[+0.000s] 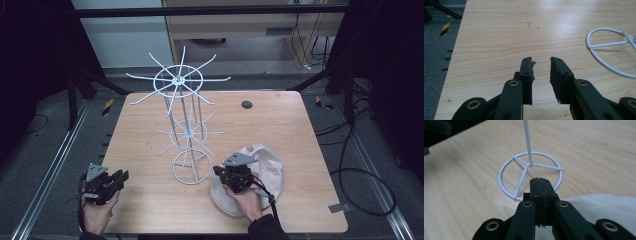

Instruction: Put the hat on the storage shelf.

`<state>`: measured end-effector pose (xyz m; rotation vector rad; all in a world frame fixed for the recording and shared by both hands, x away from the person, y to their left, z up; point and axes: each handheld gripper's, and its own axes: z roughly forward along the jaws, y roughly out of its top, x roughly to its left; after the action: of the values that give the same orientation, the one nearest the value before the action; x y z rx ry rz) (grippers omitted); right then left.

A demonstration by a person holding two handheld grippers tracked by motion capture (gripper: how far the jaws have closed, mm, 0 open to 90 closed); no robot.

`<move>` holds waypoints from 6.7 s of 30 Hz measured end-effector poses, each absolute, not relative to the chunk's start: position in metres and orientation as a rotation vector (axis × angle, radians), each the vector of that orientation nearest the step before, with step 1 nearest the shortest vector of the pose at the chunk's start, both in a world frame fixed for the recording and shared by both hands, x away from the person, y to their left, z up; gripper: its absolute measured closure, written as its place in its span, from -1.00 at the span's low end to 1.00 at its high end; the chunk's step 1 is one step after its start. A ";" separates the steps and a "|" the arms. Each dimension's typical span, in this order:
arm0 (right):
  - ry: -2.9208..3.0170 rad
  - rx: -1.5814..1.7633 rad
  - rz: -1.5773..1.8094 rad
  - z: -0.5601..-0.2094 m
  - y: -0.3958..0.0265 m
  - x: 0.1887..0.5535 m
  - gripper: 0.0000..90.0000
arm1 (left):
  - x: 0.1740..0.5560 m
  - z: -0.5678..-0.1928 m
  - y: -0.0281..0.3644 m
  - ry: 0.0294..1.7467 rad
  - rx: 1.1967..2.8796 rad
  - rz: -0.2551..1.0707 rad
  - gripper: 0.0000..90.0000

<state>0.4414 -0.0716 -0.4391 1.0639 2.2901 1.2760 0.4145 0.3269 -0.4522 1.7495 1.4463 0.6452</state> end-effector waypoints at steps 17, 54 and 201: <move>2.382 1.074 1.128 -0.458 -0.083 0.428 1.00 | 0.414 -0.452 0.327 1.439 1.753 0.630 0.62; 2.375 1.127 1.158 -0.453 -0.160 0.404 1.00 | 0.403 -0.448 0.295 1.313 1.830 0.537 0.86; 2.194 1.313 1.028 -0.466 -0.161 0.428 1.00 | 0.411 -0.450 0.300 1.289 1.839 0.647 0.89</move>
<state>0.4277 -0.1611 -0.4662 1.3132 2.1942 1.0275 0.4110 0.3004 -0.4504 1.8387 1.2887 0.6470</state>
